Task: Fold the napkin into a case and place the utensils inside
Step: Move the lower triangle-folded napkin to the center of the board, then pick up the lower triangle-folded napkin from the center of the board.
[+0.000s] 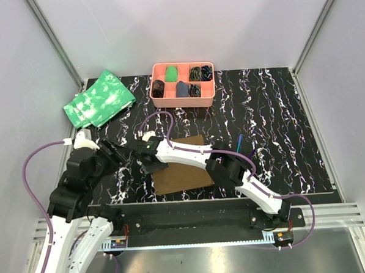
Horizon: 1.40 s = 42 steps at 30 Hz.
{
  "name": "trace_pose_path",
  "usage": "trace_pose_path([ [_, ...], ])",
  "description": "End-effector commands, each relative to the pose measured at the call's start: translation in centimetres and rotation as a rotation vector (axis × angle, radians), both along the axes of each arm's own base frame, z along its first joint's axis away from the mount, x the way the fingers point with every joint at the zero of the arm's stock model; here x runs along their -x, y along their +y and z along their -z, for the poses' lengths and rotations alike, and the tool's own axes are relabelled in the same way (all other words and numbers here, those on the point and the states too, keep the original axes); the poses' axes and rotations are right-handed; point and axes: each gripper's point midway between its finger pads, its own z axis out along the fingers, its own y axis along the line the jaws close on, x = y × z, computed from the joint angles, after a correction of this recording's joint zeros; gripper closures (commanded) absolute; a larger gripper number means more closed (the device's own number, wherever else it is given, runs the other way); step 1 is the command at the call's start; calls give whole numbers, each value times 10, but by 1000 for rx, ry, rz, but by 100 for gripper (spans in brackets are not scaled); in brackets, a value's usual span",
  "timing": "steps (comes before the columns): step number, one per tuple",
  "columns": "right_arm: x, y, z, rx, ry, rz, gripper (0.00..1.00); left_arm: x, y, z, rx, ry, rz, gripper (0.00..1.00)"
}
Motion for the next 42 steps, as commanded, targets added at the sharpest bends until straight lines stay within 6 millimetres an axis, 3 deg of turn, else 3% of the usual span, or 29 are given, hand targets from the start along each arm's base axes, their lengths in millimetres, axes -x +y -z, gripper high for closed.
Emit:
trace_pose_path([
  [1,17,-10,30,76,47,-24,40,-4,11,-7,-43,-11,-48,27],
  [6,13,-3,0,36,17,-95,40,-4,8,2,-27,28,-46,27],
  [11,23,-6,0,-10,37,-171,39,-6,12,-8,-34,20,-70,27],
  [14,31,-9,-21,-91,32,-191,34,-9,25,-15,-87,6,-117,27],
  [15,33,-10,-38,-145,29,-193,32,-12,28,-15,-108,12,-130,27],
  [17,35,-11,-54,-191,13,-192,29,-17,25,-14,-111,16,-116,27],
  [19,39,-16,-77,-245,2,-198,24,-27,9,-10,-79,25,-44,27],
  [20,40,-18,-83,-258,-1,-197,23,-34,3,6,-77,78,-21,27],
  [22,45,-28,-96,-284,2,-199,18,-44,-23,16,-22,96,107,23],
  [23,47,-33,-100,-290,1,-201,16,-54,-31,38,-25,156,156,23],
  [26,53,-54,-113,-309,-15,-212,11,-65,-52,75,5,277,295,20],
  [28,53,-69,-101,-290,-9,-203,10,-70,-57,89,22,316,330,19],
  [33,58,-83,-85,-339,25,-213,11,-98,-64,120,18,382,389,19],
  [42,58,-77,-70,-372,20,-268,14,-128,-68,166,4,478,428,28],
])
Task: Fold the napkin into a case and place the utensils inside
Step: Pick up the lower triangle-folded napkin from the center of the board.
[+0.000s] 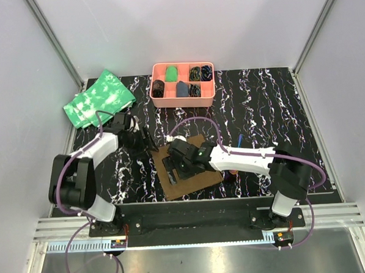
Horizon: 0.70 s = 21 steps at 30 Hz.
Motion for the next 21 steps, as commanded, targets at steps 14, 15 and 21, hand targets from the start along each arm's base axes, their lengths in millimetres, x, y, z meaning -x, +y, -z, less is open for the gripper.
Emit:
trace_pose_path([
  [14,-8,33,9,-104,5,-1,33,-30,-11,30,17,-48,22,43],
  [15,-8,33,9,-103,7,3,35,-28,-11,32,16,-40,22,44],
  [21,6,42,9,-57,-5,22,40,-19,-12,40,15,-18,20,50],
])
